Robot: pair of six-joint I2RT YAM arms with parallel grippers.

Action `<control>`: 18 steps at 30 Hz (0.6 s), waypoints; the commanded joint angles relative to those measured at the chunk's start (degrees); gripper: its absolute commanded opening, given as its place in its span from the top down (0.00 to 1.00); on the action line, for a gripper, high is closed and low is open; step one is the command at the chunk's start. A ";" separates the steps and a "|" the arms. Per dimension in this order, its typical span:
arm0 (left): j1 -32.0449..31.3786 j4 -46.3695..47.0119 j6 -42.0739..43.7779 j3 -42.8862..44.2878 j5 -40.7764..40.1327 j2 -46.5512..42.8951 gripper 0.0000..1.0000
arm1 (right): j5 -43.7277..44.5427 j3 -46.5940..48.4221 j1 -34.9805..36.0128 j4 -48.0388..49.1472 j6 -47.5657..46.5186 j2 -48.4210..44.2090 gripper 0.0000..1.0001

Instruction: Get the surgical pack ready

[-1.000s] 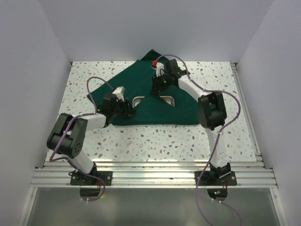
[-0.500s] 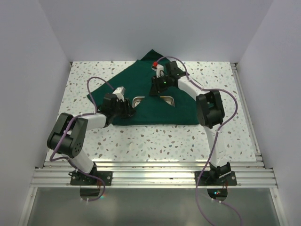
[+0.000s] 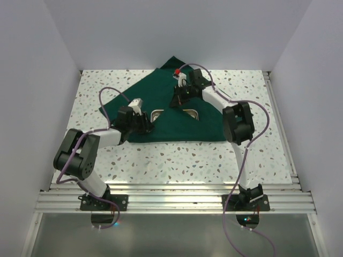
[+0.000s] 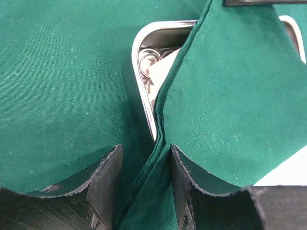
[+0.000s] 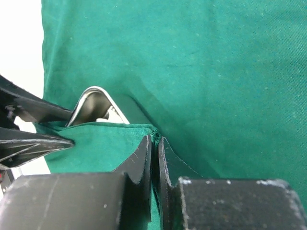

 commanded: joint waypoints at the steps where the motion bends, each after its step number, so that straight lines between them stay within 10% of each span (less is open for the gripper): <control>1: -0.06 1.55 1.39 -1.13 -2.35 -3.83 0.52 | -0.17 3.94 -0.86 1.14 2.24 1.38 1.00; 18: 0.03 1.65 0.25 -6.59 -11.12 -16.49 0.49 | -1.75 12.05 -1.47 -13.37 0.39 9.39 1.00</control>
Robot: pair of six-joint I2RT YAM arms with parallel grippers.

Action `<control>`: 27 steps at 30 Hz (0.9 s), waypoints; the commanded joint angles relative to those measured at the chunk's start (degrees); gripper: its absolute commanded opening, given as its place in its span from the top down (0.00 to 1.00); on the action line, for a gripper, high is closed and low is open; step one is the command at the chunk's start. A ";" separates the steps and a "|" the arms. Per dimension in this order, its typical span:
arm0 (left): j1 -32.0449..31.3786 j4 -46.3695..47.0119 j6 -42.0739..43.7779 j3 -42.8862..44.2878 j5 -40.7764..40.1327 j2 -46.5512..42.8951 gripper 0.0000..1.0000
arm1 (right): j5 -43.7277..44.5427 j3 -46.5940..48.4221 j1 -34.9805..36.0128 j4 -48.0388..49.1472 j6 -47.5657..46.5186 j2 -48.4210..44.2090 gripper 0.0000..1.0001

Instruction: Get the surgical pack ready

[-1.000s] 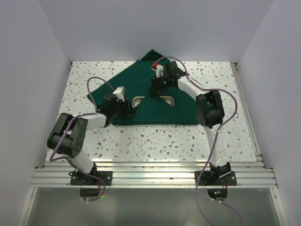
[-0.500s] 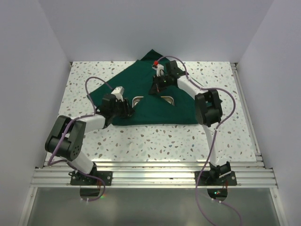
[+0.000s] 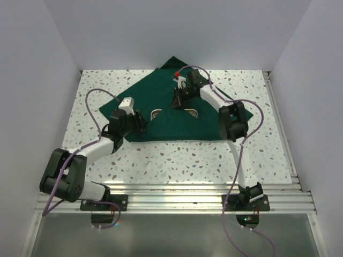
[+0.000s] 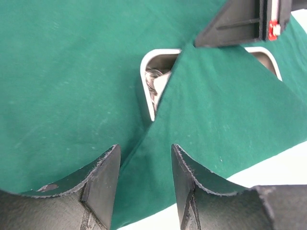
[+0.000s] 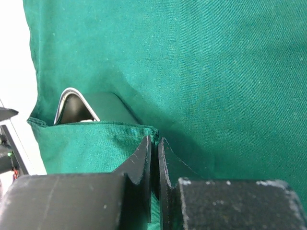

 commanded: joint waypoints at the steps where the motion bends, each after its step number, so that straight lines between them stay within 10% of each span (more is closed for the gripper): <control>1: 0.23 0.08 -0.36 -0.01 -5.64 -2.83 0.49 | -0.94 -2.36 -0.60 -2.31 -1.20 -0.60 1.00; 13: 8.83 -14.51 -5.64 7.89 -17.78 -4.68 0.46 | -3.76 -10.90 -0.60 -0.20 -1.82 -3.33 1.00; 27: 29.40 -10.92 -8.72 13.08 -8.74 6.73 0.40 | -3.94 -12.40 0.28 2.88 -1.03 -3.77 1.00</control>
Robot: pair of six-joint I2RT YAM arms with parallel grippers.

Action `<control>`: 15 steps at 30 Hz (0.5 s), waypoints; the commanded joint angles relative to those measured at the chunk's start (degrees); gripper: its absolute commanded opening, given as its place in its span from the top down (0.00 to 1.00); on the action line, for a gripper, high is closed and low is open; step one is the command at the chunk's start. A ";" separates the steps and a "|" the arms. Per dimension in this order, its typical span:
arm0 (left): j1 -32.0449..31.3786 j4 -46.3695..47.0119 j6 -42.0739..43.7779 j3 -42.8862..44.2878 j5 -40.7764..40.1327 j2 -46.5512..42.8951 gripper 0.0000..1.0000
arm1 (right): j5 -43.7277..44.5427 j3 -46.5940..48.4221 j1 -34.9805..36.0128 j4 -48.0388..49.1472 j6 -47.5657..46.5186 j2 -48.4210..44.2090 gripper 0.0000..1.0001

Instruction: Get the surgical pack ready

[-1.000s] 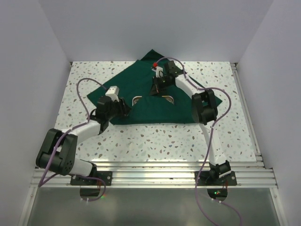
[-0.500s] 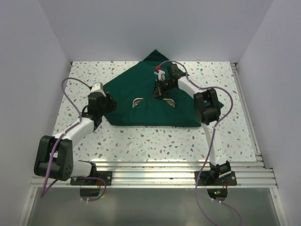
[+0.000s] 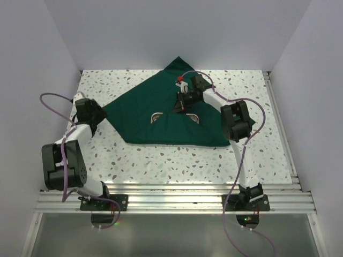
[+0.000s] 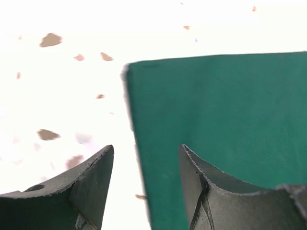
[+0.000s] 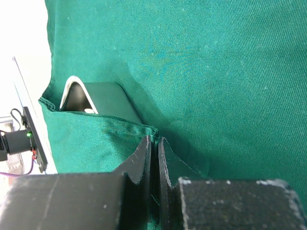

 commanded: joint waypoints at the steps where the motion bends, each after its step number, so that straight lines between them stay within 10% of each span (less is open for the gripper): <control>1: 4.31 3.02 -1.31 3.25 5.49 4.88 0.40 | 3.50 -1.23 1.33 -3.02 -1.27 -0.51 1.00; 15: 7.40 12.17 -1.92 9.14 12.89 20.71 0.36 | 2.09 -0.18 1.33 -4.16 -1.97 -0.25 1.00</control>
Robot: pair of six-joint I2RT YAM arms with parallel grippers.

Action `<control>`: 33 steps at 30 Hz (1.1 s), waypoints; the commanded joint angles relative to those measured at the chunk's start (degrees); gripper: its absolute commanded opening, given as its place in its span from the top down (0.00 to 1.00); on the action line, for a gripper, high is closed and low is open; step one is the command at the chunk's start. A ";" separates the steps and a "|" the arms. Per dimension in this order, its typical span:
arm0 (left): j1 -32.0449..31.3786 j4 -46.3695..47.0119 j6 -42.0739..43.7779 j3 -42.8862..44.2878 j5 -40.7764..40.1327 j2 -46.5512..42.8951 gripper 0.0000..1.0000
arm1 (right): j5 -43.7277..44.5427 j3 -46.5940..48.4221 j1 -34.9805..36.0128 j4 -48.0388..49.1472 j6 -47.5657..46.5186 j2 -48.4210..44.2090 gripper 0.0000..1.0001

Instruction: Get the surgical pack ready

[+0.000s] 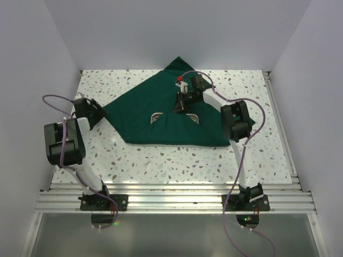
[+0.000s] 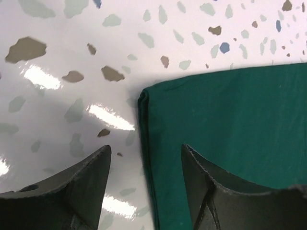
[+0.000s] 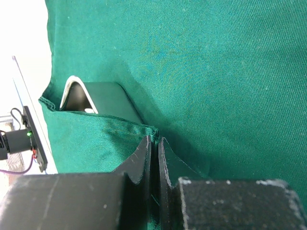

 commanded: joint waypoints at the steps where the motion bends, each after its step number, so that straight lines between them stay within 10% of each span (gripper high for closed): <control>1: 0.34 5.28 -0.50 3.72 2.44 2.66 0.36 | 2.18 -0.26 1.26 -3.97 -1.86 -0.25 1.00; 7: 0.43 2.38 -0.24 8.20 0.68 7.84 0.41 | 1.91 -0.09 1.26 -4.05 -1.86 -0.07 1.00; 18: 0.25 0.54 0.55 12.25 3.22 13.03 1.00 | 2.09 0.18 1.26 -5.02 -2.04 0.19 1.00; 33: -10.73 -4.11 7.23 11.01 -6.35 -8.66 1.00 | 2.88 -0.26 1.26 -5.20 -1.33 0.98 1.00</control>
